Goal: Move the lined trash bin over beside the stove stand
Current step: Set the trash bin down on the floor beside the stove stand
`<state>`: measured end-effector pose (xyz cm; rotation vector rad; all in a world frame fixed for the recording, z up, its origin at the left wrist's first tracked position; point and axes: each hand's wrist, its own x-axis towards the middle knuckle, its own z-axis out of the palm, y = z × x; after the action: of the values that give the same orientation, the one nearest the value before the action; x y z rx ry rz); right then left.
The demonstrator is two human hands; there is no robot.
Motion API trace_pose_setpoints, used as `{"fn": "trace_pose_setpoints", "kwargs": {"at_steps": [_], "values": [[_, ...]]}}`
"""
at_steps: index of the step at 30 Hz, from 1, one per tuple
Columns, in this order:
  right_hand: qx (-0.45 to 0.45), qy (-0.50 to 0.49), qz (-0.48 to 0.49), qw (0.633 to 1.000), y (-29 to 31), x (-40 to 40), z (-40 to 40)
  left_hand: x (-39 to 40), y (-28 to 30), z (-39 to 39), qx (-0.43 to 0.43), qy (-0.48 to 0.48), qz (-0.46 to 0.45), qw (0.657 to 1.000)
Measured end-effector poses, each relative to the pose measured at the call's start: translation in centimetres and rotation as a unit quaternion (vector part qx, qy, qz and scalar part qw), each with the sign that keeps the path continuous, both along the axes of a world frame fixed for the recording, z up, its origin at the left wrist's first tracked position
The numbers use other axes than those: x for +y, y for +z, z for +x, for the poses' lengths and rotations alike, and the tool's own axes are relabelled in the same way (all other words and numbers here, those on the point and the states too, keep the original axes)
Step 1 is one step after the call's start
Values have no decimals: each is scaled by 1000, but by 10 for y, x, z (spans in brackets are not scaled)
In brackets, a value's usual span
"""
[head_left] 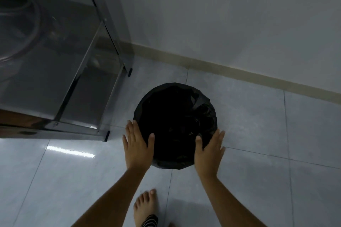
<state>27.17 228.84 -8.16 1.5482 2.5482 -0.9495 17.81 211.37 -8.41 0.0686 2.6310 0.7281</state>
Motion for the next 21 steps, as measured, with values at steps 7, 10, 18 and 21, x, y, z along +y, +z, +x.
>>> {"fn": "trace_pose_setpoints", "kwargs": {"at_steps": [7,10,18,21], "values": [[-26,32,61,997,-36,-16,18,-8,-33,1,74,-69,-27,995],[-14,36,80,996,-43,-8,4,1,-40,-11,86,-49,-17,995],[14,36,102,994,-48,27,-52,35,-46,-63,105,-33,-1,994],[28,40,111,993,-49,41,-76,48,-48,-84,122,-30,-2,992]]}}
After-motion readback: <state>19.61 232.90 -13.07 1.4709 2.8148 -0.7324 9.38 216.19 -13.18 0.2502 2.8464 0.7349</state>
